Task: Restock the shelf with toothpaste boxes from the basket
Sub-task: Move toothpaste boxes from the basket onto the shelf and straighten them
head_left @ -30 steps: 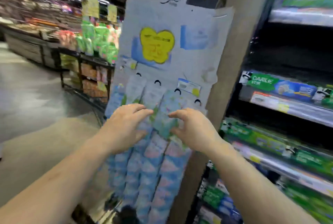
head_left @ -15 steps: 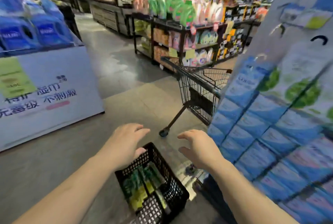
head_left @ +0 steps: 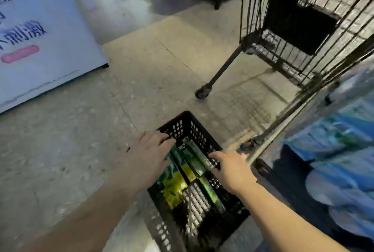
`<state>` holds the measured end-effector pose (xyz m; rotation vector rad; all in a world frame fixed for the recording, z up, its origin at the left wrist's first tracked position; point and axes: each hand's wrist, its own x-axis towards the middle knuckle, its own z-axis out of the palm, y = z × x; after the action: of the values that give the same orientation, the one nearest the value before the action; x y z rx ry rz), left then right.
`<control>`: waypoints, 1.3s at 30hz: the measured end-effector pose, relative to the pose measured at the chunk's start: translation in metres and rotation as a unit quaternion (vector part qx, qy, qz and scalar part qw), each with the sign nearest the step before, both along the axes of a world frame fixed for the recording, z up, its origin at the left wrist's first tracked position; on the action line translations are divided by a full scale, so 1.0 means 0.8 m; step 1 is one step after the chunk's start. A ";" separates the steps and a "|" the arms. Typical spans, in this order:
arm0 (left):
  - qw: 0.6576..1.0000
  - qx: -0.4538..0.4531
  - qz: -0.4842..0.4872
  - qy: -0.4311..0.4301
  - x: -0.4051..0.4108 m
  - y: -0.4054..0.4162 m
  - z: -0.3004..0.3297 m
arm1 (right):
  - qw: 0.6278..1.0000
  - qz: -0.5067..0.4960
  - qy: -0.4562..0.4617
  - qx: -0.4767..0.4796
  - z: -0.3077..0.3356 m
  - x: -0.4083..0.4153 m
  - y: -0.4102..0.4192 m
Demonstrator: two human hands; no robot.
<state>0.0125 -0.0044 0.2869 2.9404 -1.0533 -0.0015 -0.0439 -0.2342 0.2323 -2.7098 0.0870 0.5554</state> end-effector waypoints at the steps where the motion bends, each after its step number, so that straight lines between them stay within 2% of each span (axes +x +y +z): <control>1: 1.000 0.003 -0.009 -0.010 0.009 0.002 -0.032 | 1.000 -0.011 0.014 -0.007 -0.041 0.003 0.006; 6: 0.999 0.019 -0.042 0.023 0.045 0.008 -0.207 | 0.990 -0.050 0.094 -0.092 -0.236 -0.002 0.028; 11: 0.995 0.030 -0.081 0.051 0.052 -0.001 -0.337 | 0.963 -0.130 0.210 -0.112 -0.391 -0.032 0.035; 16: 0.992 0.048 -0.100 0.062 0.059 -0.005 -0.416 | 0.935 -0.202 0.266 -0.117 -0.511 -0.053 0.024; 19: 0.991 0.058 -0.099 0.065 0.067 -0.008 -0.430 | 0.929 -0.158 0.285 -0.177 -0.530 -0.064 0.017; 20: 0.991 0.057 -0.098 0.067 0.068 -0.010 -0.428 | 0.926 -0.178 0.287 -0.170 -0.524 -0.061 0.018; 23: 0.991 0.050 -0.099 0.072 0.066 -0.013 -0.413 | 0.937 -0.153 0.274 -0.150 -0.498 -0.055 0.018; 24: 0.991 0.048 -0.099 0.074 0.064 -0.015 -0.399 | 0.932 -0.182 0.282 -0.136 -0.483 -0.050 0.017; 26: 0.991 0.038 -0.096 0.084 0.057 -0.017 -0.368 | 0.931 -0.185 0.297 -0.106 -0.439 -0.042 0.015; 29: 0.991 0.025 -0.096 0.095 0.046 -0.019 -0.307 | 0.949 -0.174 0.253 -0.073 -0.361 -0.041 0.006; 33: 0.988 0.055 -0.095 0.106 0.043 -0.018 -0.196 | 0.962 -0.138 0.233 -0.017 -0.220 -0.032 -0.008; 39: 0.993 0.031 -0.109 0.038 0.047 -0.020 0.004 | 0.980 -0.109 0.168 -0.016 0.031 -0.019 -0.037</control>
<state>0.0500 -0.0200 0.2901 2.8338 -1.3806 -0.1499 -0.0591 -0.2634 0.2569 -2.5637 0.4788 0.9420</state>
